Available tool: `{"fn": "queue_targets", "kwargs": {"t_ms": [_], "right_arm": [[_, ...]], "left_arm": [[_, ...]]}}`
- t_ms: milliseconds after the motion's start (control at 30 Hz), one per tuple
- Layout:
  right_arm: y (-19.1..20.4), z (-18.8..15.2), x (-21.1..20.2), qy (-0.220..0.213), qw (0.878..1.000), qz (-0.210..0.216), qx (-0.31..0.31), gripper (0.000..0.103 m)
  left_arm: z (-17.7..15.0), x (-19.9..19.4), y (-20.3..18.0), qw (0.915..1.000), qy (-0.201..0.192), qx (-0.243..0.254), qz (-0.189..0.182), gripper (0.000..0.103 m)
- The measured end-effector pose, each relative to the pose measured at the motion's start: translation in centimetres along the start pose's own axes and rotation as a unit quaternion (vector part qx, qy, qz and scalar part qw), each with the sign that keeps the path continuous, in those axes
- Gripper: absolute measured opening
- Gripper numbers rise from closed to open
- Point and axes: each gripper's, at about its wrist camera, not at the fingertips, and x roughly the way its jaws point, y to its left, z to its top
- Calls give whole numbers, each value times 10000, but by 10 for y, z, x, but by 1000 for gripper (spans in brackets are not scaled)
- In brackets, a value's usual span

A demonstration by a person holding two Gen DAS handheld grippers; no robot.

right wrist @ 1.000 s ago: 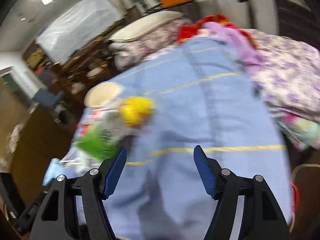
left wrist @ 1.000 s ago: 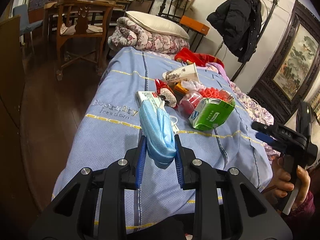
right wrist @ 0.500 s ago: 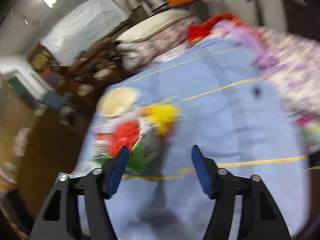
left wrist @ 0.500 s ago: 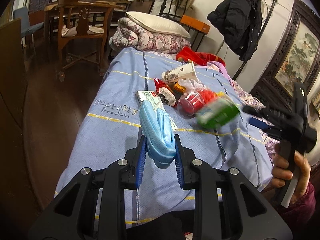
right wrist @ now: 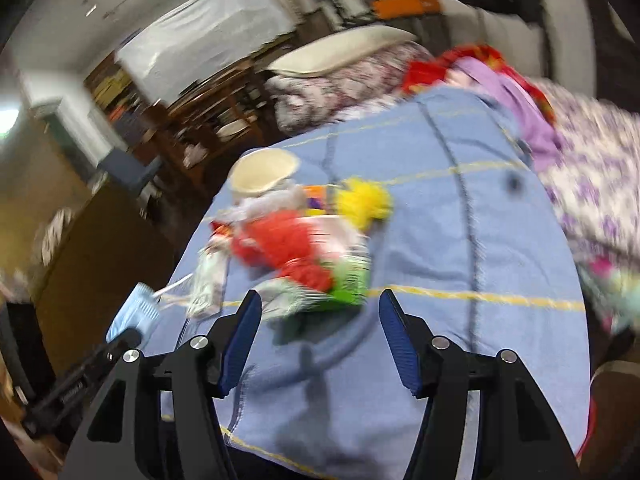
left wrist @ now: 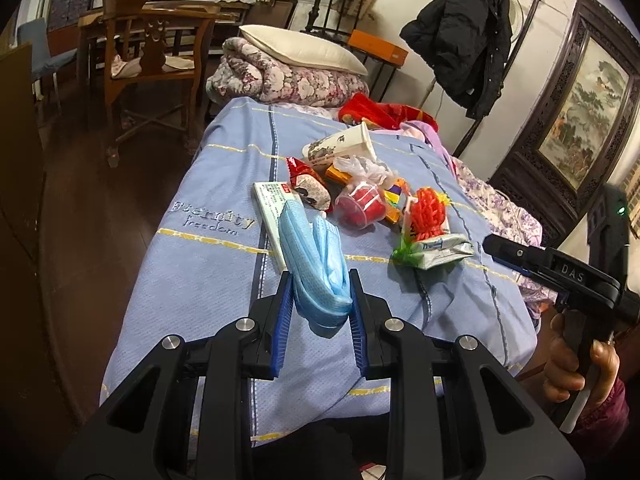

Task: Collect trash
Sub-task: 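Grasp the red frilly plastic item with the right tool while the left tool holds the mask, then carry the mask and red item toward the red wastebasket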

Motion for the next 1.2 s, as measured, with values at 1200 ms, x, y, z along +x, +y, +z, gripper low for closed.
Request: {"fn": "queue_targets", "kwargs": {"t_ms": [1200], "right_arm": [[18,29,-101,-919,9951,129,-333,16]], "left_arm": [[8,-43,-48,9980,-324,306,-455,28]]}}
